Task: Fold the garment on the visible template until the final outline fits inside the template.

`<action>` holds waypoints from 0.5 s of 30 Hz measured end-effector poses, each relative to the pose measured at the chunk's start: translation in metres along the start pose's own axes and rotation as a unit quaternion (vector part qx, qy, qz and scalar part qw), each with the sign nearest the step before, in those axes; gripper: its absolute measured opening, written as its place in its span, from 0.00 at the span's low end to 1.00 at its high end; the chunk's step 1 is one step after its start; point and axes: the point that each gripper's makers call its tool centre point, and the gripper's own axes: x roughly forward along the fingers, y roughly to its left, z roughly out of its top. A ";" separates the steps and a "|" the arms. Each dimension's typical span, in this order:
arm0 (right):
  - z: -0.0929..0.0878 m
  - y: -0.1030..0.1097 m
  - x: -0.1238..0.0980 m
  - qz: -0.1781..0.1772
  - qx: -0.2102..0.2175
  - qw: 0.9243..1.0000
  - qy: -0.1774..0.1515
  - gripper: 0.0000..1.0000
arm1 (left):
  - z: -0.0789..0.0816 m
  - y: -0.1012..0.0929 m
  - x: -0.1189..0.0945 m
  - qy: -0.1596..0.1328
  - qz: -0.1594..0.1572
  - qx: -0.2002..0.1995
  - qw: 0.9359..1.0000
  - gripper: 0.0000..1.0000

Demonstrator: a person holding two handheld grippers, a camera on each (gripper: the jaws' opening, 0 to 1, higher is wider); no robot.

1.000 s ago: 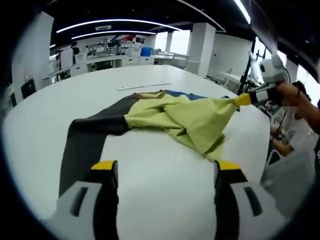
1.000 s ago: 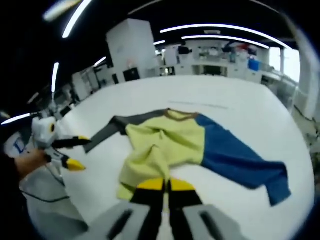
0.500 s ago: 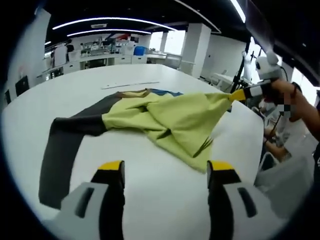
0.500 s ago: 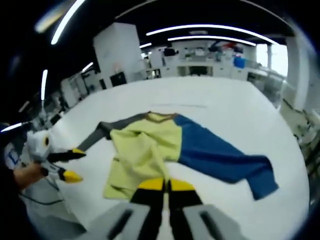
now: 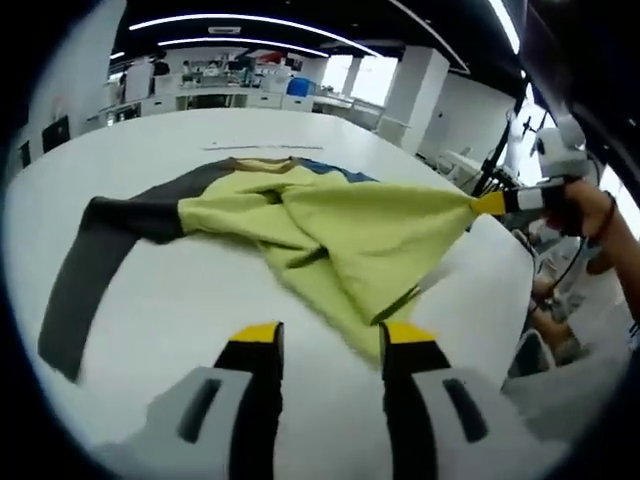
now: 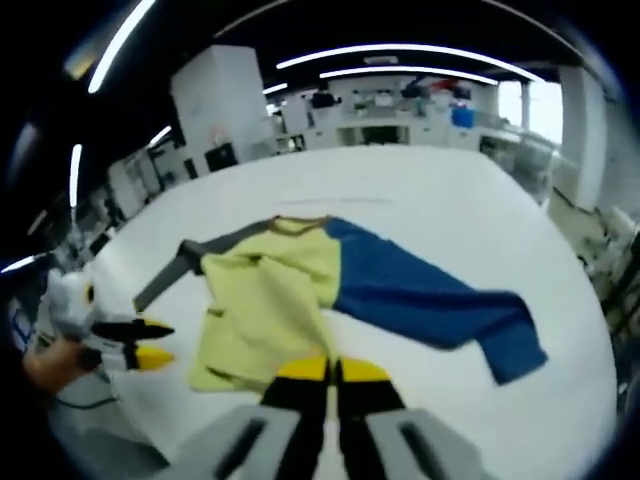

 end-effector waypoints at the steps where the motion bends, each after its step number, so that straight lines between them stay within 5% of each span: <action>1: -0.001 -0.001 0.001 0.000 0.001 1.000 0.001 0.00 | -0.002 -0.002 0.002 0.002 0.001 -0.002 1.000 0.34; 15: -0.006 -0.003 0.003 0.003 0.013 1.000 0.000 0.00 | -0.019 -0.020 0.015 0.037 0.026 0.001 0.999 0.25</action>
